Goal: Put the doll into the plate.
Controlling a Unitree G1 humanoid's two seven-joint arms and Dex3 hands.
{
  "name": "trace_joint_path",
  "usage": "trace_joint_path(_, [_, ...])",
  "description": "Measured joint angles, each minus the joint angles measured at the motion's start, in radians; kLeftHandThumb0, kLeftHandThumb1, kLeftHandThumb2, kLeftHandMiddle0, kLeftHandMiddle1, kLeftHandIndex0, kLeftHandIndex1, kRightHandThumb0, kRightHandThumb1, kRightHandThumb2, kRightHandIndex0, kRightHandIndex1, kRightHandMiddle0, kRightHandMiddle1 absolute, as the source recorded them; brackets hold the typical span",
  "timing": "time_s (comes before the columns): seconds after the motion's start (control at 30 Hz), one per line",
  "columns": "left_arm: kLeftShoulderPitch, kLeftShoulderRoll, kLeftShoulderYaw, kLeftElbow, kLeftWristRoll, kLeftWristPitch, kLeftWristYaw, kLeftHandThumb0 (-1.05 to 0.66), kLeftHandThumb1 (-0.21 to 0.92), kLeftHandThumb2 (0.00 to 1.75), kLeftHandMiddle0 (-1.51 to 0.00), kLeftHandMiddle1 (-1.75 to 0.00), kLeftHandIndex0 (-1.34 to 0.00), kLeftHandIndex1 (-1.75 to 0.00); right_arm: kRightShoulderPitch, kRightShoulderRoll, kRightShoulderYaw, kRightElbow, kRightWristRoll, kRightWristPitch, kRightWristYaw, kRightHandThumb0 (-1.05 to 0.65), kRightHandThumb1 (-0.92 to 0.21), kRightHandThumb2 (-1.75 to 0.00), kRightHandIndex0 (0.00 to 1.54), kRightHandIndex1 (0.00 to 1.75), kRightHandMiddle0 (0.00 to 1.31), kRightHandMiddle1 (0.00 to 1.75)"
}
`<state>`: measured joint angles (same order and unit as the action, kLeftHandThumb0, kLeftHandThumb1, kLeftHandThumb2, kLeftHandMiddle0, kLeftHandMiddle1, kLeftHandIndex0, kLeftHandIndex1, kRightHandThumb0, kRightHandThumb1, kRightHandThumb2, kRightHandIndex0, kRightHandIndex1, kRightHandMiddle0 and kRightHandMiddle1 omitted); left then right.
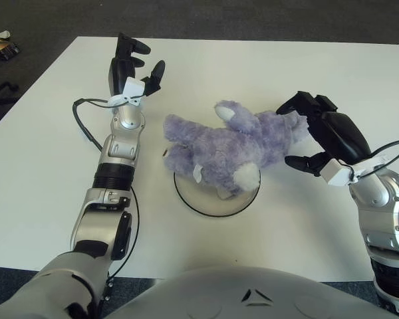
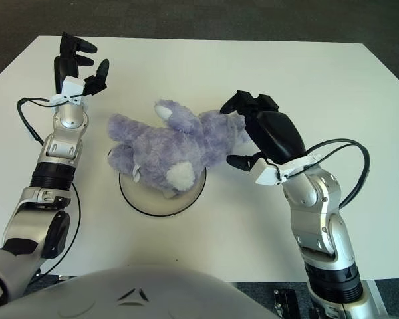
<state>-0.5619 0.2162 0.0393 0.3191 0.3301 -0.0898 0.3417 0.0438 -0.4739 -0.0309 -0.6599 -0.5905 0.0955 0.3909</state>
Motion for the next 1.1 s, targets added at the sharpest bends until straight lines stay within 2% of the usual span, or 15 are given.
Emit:
trace_joint_path(0.07, [0.0,0.0,0.0,-0.001,0.002,0.002,0.0,0.0,0.69,0.78,-0.36,-1.45,-0.35,-1.75,0.001,-0.004,-0.005,-0.004,0.01,0.002,0.011,-0.35,-0.09,-1.32,0.0,0.8,0.0,1.34])
trace_joint_path(0.13, [0.001,0.0,0.0,-0.003,0.002,0.003,0.0,0.0,0.68,0.78,-0.37,-1.46,-0.34,-1.75,0.002,-0.008,-0.009,-0.009,0.017,0.005,0.02,-0.38,-0.09,-1.29,0.0,0.7,0.0,1.26])
trace_joint_path(0.17, [0.001,0.0,0.0,-0.003,0.002,0.004,-0.001,0.0,0.68,0.78,-0.38,-1.46,-0.33,-1.75,0.002,-0.01,-0.011,-0.012,0.021,0.009,0.027,-0.4,-0.09,-1.26,0.0,0.6,0.0,1.16])
trace_joint_path(0.27, [0.001,0.0,0.0,-0.005,0.001,0.008,-0.003,0.0,0.68,0.78,-0.39,-1.46,-0.32,-1.75,0.002,-0.015,-0.015,-0.021,0.031,0.018,0.048,-0.43,-0.09,-1.24,0.0,0.5,0.0,1.07])
trace_joint_path(0.33, [0.001,0.0,0.0,-0.005,0.001,0.009,-0.004,0.0,0.68,0.79,-0.4,-1.47,-0.31,-1.75,0.002,-0.017,-0.016,-0.026,0.038,0.019,0.055,-0.48,-0.11,-1.19,0.0,0.4,0.0,0.92])
trace_joint_path(0.57, [0.002,0.0,0.0,-0.005,0.001,0.009,-0.005,0.0,0.66,0.82,-0.41,-1.49,-0.29,-1.75,0.005,-0.02,-0.025,-0.036,0.07,0.007,0.059,-0.51,-0.13,-1.14,0.0,0.25,0.0,0.66])
trace_joint_path(0.67, [0.002,0.0,0.0,-0.005,0.0,0.009,-0.005,0.0,0.65,0.83,-0.42,-1.5,-0.28,-1.75,0.008,-0.02,-0.038,-0.036,0.095,-0.006,0.056,-0.5,-0.12,-1.15,0.0,0.23,0.0,0.62])
trace_joint_path(0.87, [0.003,0.0,0.0,-0.005,-0.006,0.009,-0.01,0.0,0.65,0.83,-0.43,-1.5,-0.27,-1.75,0.011,-0.009,-0.076,-0.031,0.153,-0.014,0.032,-0.54,-0.14,-1.14,0.0,0.26,0.0,0.7])
trace_joint_path(0.97, [0.004,0.0,0.0,-0.005,-0.008,0.009,-0.012,0.0,0.66,0.82,-0.43,-1.49,-0.27,-1.75,0.011,0.005,-0.094,-0.023,0.187,-0.01,0.019,-0.41,-0.13,-1.17,0.0,0.29,0.0,0.78])
trace_joint_path(1.03, [0.005,0.0,0.0,-0.005,-0.01,0.009,-0.013,0.0,0.68,0.79,-0.41,-1.49,-0.27,-1.75,0.01,0.018,-0.1,-0.019,0.188,0.006,0.006,-0.18,-0.09,-1.29,0.0,0.29,0.0,0.8])
trace_joint_path(1.1, [0.007,0.0,0.0,-0.005,-0.014,0.009,-0.021,0.0,0.7,0.77,-0.4,-1.49,-0.26,-1.75,0.007,0.034,-0.102,-0.019,0.19,0.041,-0.006,-0.03,-0.08,-1.36,0.0,0.29,0.0,0.81])
